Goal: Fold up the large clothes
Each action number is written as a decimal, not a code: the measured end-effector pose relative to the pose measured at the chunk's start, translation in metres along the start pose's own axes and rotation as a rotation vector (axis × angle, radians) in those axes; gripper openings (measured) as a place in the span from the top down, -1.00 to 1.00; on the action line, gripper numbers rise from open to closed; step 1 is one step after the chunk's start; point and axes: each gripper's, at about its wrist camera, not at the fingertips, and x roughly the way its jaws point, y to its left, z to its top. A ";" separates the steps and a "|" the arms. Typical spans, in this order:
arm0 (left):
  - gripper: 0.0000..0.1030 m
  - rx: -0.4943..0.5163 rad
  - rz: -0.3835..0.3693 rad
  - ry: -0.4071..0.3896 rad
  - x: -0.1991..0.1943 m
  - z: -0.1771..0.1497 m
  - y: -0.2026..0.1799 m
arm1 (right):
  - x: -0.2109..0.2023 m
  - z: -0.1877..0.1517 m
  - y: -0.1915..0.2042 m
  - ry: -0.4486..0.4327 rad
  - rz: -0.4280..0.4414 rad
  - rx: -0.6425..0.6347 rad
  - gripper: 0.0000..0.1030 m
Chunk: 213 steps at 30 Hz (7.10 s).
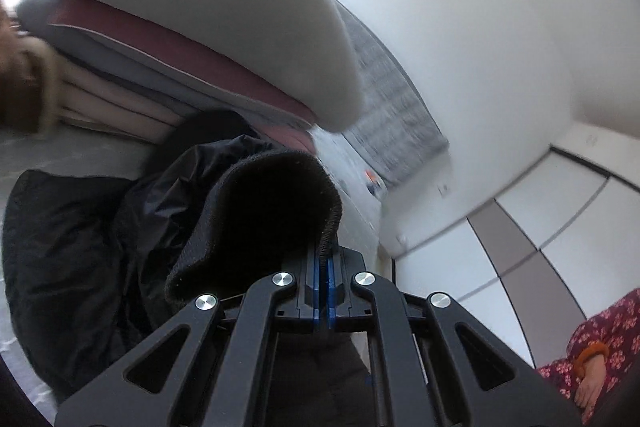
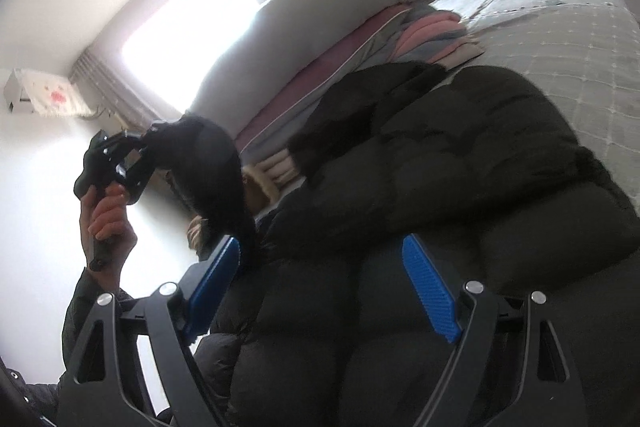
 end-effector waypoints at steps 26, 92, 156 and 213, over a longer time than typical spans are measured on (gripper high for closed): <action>0.92 0.096 0.171 0.447 0.243 -0.092 -0.026 | -0.048 0.011 -0.070 -0.109 -0.138 0.030 -0.57; -0.32 0.368 0.916 -0.030 0.054 -0.081 0.064 | 0.191 0.083 -0.035 0.135 -0.086 -0.127 -0.58; -0.71 -0.085 0.506 0.237 -0.240 -0.300 0.081 | -0.201 -0.076 -0.171 0.276 -0.326 0.220 -0.63; 0.93 -0.195 0.177 0.291 -0.250 -0.340 0.057 | -0.247 -0.117 -0.109 0.147 0.218 0.318 0.73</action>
